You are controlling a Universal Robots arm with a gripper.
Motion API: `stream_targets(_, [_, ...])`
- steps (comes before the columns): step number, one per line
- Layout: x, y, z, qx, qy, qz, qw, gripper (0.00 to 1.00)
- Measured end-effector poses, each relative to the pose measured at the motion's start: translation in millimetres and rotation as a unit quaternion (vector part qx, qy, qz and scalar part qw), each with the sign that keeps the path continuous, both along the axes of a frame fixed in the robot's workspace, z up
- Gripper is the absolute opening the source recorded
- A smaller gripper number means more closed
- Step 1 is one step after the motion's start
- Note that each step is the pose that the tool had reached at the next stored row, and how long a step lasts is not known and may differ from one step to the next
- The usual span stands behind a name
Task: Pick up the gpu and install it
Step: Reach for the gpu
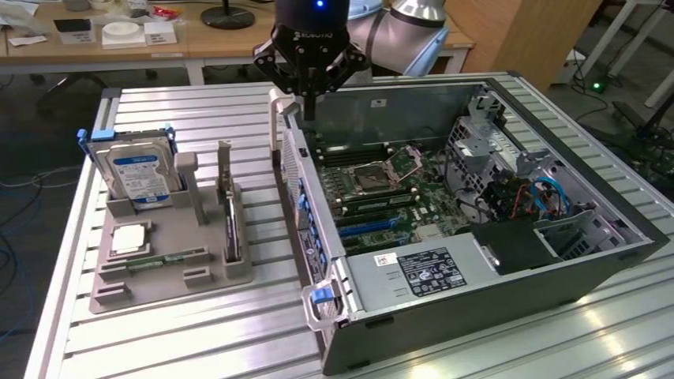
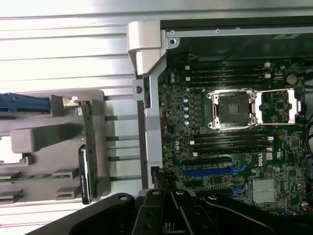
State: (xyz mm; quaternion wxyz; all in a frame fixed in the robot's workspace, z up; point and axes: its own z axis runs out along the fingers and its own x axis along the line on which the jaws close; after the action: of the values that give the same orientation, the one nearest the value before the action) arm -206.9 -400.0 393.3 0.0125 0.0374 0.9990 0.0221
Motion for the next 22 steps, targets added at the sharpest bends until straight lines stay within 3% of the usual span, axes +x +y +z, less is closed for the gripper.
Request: stream_targets(22, [-38.2, -1.1, 0.0, 0.0000, 0.0000, 0.000, 1.0000, 0.11])
